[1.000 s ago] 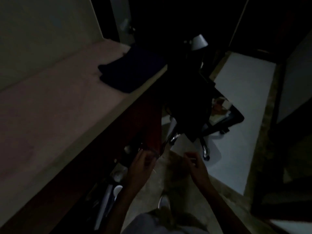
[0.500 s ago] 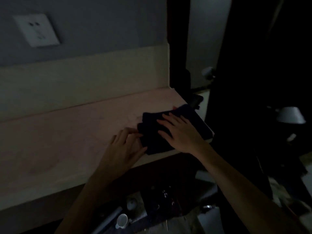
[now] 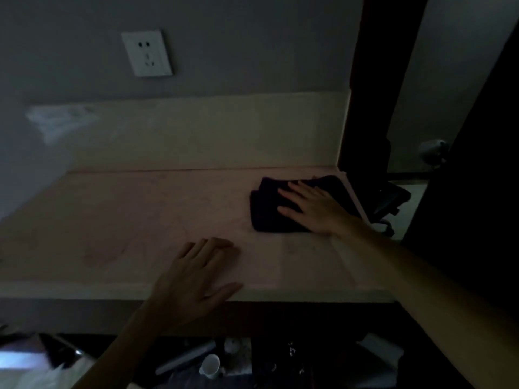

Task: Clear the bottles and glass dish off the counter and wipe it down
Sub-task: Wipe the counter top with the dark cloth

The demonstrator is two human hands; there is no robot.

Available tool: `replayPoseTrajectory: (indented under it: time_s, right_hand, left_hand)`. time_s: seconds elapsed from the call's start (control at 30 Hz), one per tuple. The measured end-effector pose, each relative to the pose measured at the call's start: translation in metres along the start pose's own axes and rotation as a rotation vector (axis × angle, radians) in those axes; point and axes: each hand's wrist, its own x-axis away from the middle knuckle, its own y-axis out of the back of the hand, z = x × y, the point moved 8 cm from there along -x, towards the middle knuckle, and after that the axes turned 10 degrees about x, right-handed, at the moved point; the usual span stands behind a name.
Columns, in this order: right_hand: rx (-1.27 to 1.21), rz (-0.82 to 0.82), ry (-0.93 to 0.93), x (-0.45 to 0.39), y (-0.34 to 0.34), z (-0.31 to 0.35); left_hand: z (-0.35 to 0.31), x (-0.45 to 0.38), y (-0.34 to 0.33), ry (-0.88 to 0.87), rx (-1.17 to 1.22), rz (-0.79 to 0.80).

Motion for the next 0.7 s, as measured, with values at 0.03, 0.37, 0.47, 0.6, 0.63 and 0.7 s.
replayPoseTrajectory:
  time_s: [0.03,0.37,0.47,0.6,0.63,0.7]
  right_hand:
    - [0.007,0.003,-0.011,-0.022,0.001,-0.008]
    - [0.025,-0.014,-0.017,-0.064,0.009,-0.017]
    - [0.047,0.003,-0.012,-0.03,0.008,0.002]
    - [0.042,-0.01,0.027,0.046,0.004,0.044]
    - [0.034,-0.023,0.051,0.068,0.003,0.06]
    - [0.023,-0.055,0.122,0.11,0.003,0.096]
  left_hand:
    - [0.0,-0.001,0.0,0.006,0.004,0.002]
    - [-0.003,0.0,-0.001,-0.013,-0.063,0.002]
    - [-0.004,0.0,0.0,-0.02,-0.08,-0.009]
    - [-0.009,0.004,0.006,-0.061,-0.031,-0.011]
    - [-0.006,0.008,0.009,-0.079,-0.005,-0.011]
    - [0.01,0.021,0.021,-0.077,0.015,-0.017]
